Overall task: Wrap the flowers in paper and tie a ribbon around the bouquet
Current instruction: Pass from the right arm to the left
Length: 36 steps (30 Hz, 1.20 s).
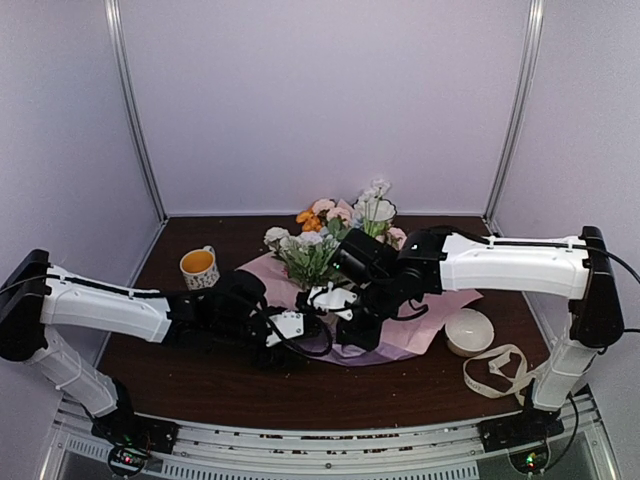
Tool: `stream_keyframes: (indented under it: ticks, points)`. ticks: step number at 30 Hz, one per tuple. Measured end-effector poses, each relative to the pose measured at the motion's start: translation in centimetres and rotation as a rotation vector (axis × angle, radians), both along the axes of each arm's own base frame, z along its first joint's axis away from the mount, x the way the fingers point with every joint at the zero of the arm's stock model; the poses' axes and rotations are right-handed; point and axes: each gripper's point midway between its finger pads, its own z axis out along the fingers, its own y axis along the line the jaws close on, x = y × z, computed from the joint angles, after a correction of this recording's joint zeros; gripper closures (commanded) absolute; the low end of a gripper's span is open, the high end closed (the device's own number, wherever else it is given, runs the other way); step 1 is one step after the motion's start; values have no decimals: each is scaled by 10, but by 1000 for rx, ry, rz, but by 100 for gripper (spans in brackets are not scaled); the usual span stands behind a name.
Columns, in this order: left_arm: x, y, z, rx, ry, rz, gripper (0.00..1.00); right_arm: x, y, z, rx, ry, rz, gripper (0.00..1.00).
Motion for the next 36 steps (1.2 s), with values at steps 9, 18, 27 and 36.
stream_keyframes:
  ticks: [9,18,27,36]
  points:
    - [11,19,0,-130,71,52,27,-4,5,5,51,49,40,100]
    - [19,13,2,-179,119,78,82,-12,9,6,73,73,81,85]
    - [16,7,4,-240,228,76,100,-2,-7,4,181,124,9,35]
    - [38,25,1,-319,312,212,100,5,-36,5,341,200,-146,25]
